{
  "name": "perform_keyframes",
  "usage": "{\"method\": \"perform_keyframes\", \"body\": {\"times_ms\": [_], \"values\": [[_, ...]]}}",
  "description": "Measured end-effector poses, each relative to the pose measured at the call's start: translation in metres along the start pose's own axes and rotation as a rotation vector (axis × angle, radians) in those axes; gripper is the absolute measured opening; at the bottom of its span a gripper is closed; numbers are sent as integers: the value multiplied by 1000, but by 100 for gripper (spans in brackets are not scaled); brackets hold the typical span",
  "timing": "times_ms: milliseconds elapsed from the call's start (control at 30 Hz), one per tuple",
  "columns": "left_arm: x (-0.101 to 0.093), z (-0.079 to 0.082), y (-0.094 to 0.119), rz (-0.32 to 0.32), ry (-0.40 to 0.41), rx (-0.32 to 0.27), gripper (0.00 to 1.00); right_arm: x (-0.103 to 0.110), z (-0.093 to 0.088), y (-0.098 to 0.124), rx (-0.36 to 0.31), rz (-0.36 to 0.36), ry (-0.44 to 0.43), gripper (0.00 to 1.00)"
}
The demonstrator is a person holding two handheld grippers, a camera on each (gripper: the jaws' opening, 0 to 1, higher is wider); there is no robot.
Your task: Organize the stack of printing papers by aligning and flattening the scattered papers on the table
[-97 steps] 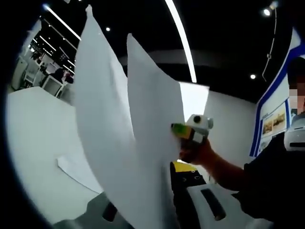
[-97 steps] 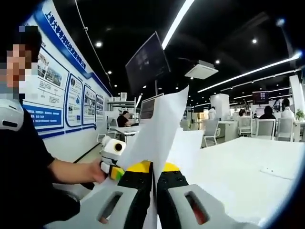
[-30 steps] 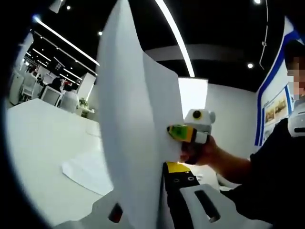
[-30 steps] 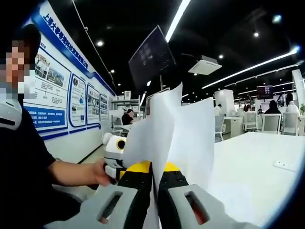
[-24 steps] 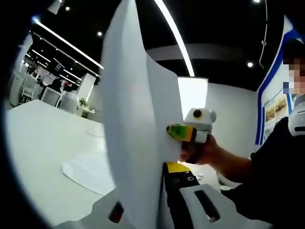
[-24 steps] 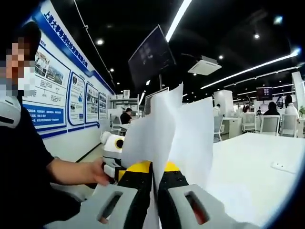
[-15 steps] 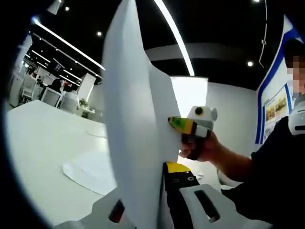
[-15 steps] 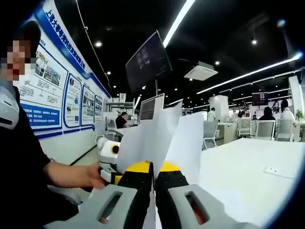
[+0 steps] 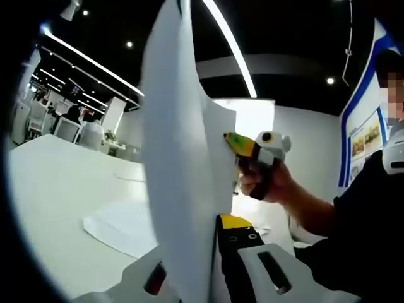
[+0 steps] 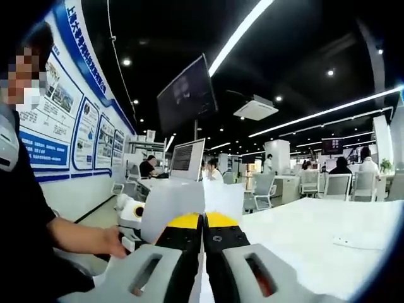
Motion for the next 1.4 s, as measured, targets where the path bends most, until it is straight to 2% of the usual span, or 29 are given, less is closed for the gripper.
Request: {"method": "perform_keyframes", "body": {"times_ms": [433, 633, 733, 1400], "values": [[1, 0, 0, 0, -3, 1, 5, -5, 17, 11, -31, -53, 25, 0], [1, 0, 0, 4, -7, 6, 5, -19, 25, 21, -82, -90, 21, 0], [1, 0, 0, 3, -5, 5, 5, -22, 27, 27, -84, -101, 28, 0], [4, 2, 1, 30, -16, -9, 6, -32, 23, 73, -82, -178, 6, 0]]}}
Point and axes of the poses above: the point that each gripper's makers call its tool centre point, and the gripper's own axes: y roughly backward along the fingers, x roughly to its left, z roughly out of its top, the point moved 4 cm from there along y, roughly backward along the fingers, and after that the axes turned 9 degrees about y, right-handed, at the moved point
